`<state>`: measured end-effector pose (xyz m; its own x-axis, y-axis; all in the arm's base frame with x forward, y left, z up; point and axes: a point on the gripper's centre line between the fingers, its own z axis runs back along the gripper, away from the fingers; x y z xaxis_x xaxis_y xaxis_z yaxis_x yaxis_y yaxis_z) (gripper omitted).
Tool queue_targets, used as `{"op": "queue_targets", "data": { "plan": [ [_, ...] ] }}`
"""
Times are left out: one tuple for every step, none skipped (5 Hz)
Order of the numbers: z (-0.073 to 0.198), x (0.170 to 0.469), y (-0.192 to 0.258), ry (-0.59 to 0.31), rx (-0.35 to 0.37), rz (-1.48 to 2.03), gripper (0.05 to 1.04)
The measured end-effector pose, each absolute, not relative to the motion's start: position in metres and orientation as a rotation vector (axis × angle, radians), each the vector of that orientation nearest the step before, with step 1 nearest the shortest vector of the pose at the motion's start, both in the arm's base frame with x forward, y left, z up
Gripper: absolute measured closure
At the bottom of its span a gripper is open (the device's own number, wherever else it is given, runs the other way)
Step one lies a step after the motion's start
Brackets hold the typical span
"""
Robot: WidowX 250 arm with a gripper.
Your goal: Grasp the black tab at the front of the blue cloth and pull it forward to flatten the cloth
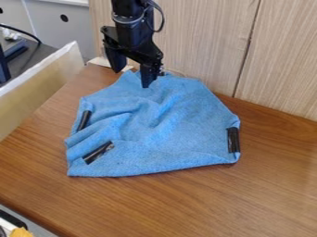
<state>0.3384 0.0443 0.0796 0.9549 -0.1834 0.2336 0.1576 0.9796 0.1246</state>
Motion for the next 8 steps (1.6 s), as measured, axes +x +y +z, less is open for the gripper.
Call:
{"op": "queue_targets", "data": {
  "plan": [
    [0.070,0.335,0.043,-0.217,0.098,-0.175,0.085],
    [0.061,0.321,0.027,-0.184,0.086,-0.228,0.085],
    [0.062,0.304,0.024,-0.184,0.113,-0.287,0.085],
    [0.055,0.288,0.024,-0.160,0.122,-0.380,0.084],
    [0.043,0.277,0.023,-0.134,0.111,-0.501,0.085],
    [0.031,0.270,0.029,-0.110,0.101,-0.582,0.085],
    [0.021,0.270,0.031,-0.102,0.084,-0.641,0.084],
    [0.007,0.267,0.032,-0.077,0.067,-0.692,0.085]
  ]
}}
